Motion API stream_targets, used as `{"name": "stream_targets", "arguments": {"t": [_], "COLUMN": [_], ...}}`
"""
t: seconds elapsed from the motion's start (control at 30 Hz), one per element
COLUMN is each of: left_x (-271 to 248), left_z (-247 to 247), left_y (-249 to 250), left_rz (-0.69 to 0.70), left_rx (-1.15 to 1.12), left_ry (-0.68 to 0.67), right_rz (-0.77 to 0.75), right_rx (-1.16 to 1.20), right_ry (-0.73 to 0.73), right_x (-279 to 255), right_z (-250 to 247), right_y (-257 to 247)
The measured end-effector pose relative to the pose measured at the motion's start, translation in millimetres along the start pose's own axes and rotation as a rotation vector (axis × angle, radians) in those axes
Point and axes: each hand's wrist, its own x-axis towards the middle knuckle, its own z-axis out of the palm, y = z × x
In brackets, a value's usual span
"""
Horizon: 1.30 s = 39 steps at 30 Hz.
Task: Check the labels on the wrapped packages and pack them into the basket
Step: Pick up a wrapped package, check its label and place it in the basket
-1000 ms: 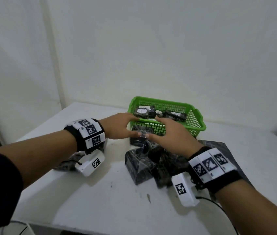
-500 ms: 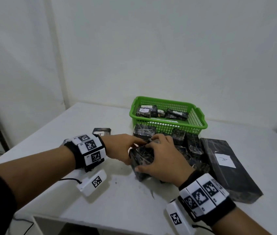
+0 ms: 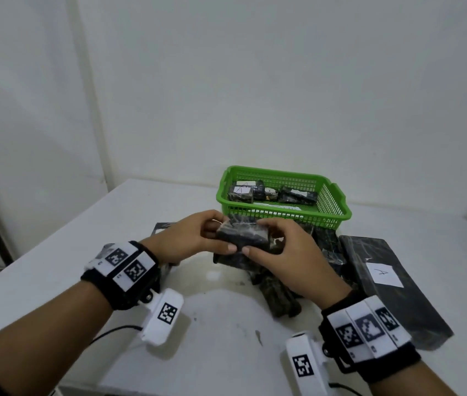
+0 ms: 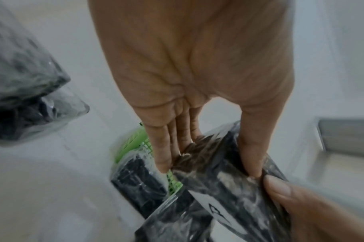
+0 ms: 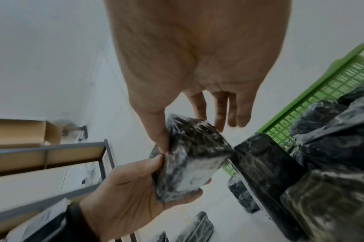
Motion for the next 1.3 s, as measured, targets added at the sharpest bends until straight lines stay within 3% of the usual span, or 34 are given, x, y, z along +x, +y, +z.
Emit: {"name": "stream_targets", "arguments": {"t": [0.13,0.33,0.83,1.17,1.3], "left_x": [3.6,19.3,50.5,52.9,53.9], "left_z": [7.9,22.9,35.4,45.5,45.5], "left_y": [3.3,-1.9,11.7,-2.7,-4.9], "left_rz": [0.087,0.16,0.179,0.174,0.165], "left_rx": [-0.166,-0.327,-0.481,-0.441,-0.446], "left_ry": [0.092,0.16,0.257,0.233,0.302], "right_rz": [0.05,0.064,0.051,0.071,0.061], "right_rx": [0.366,0.623,0.857,0.811,0.85], "right_ry": [0.053,0.12,0.057,0.127,0.079], "right_x": [13.7,30.1,61.5,63.9,60.8], "right_z": [7.0,3.7,-14.2,-9.2,-5.9], "right_y": [15.3,27.3,39.9,55.9,56.3]}}
